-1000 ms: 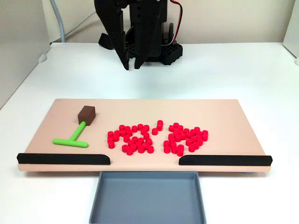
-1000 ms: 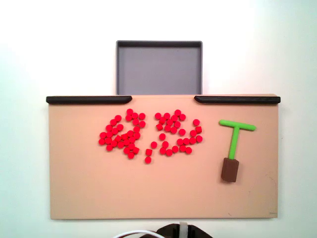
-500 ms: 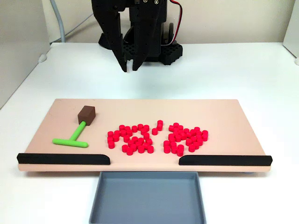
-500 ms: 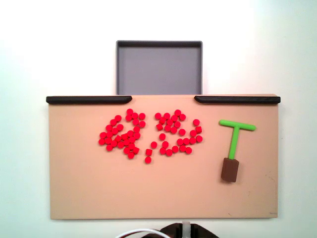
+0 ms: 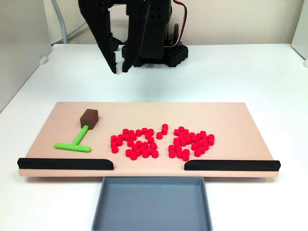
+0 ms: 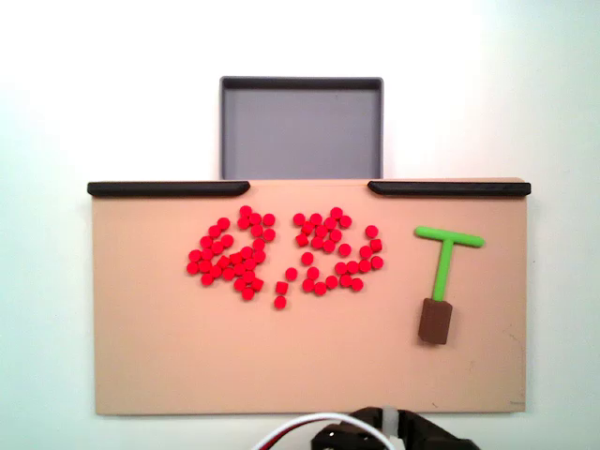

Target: Grasp a green tool by the dark brown handle.

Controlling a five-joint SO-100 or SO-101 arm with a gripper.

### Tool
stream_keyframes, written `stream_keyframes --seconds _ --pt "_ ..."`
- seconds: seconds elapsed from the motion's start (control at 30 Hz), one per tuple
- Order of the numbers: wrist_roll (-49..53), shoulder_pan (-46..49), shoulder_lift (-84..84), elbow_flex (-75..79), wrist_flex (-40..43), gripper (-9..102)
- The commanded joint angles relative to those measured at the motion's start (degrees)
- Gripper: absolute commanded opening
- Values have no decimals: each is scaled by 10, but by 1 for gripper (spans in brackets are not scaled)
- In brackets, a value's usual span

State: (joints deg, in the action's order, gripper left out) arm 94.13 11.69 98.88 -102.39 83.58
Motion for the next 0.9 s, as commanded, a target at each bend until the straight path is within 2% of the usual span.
stream_keyframes --seconds 0.0,0.5,0.87 --pt "-5 22 -18 35 -4 0" --pt "13 76 -177 194 -4 0" --pt "-3 70 -178 192 -4 3"
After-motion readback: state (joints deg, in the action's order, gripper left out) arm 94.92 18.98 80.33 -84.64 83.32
